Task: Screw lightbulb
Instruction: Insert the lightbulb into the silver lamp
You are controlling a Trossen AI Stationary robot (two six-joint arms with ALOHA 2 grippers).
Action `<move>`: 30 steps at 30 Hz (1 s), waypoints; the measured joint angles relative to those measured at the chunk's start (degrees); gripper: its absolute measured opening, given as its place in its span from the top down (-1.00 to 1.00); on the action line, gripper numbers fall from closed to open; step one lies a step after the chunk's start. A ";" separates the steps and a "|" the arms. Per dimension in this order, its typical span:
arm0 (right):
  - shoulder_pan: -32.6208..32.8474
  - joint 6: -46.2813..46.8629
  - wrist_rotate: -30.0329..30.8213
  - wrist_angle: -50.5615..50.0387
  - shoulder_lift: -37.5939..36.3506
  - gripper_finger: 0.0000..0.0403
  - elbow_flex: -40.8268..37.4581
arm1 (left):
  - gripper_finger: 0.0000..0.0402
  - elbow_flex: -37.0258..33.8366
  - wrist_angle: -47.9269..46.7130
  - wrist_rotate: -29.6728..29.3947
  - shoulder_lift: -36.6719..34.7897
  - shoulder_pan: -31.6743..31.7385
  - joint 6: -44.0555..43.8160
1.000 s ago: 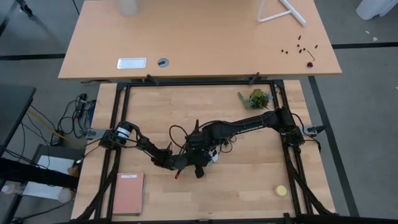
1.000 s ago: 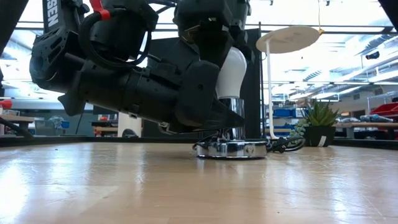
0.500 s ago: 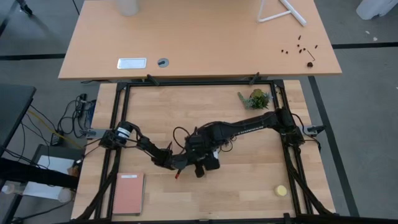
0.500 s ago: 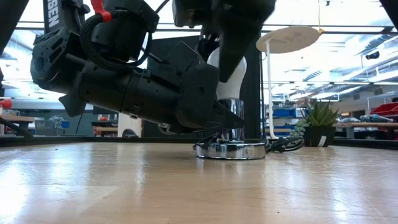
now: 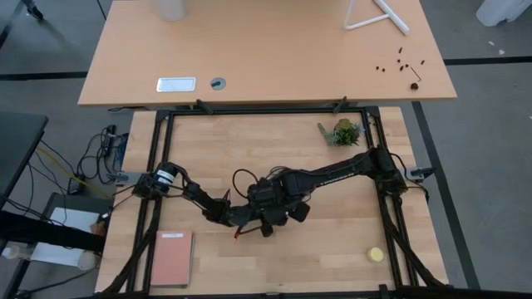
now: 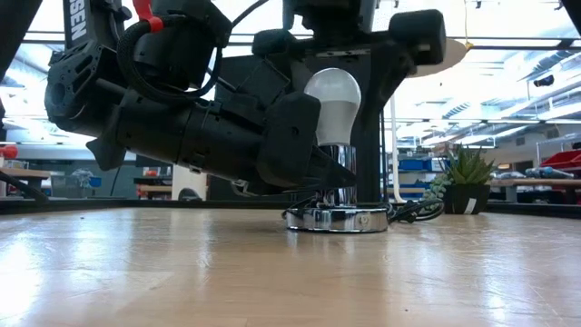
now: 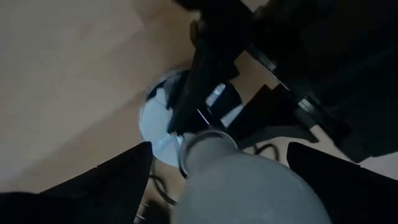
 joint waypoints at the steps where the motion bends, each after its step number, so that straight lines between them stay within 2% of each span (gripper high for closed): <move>1: -0.04 -1.71 0.15 -0.02 0.00 -0.86 0.00 | 0.08 0.00 0.01 0.00 0.02 0.00 0.00; 7: -1.13 -7.16 -0.32 -0.02 0.00 -0.74 0.00 | 0.08 0.00 0.02 0.00 0.00 0.00 0.02; 15: -3.07 -9.38 -4.90 -0.17 0.00 -0.27 0.00 | 0.08 0.00 0.04 0.00 0.00 0.00 0.02; 18: -3.18 -8.87 -4.86 -0.17 0.00 -0.27 0.00 | 0.08 0.00 0.04 0.00 0.00 0.00 0.08; 24: -3.20 1.99 -4.83 -0.22 0.00 -0.27 0.00 | 0.08 0.00 0.04 0.02 0.00 0.00 0.04; 30: -2.48 18.50 -3.92 0.03 0.00 -0.37 0.00 | 0.08 0.00 0.04 0.00 0.00 0.00 0.17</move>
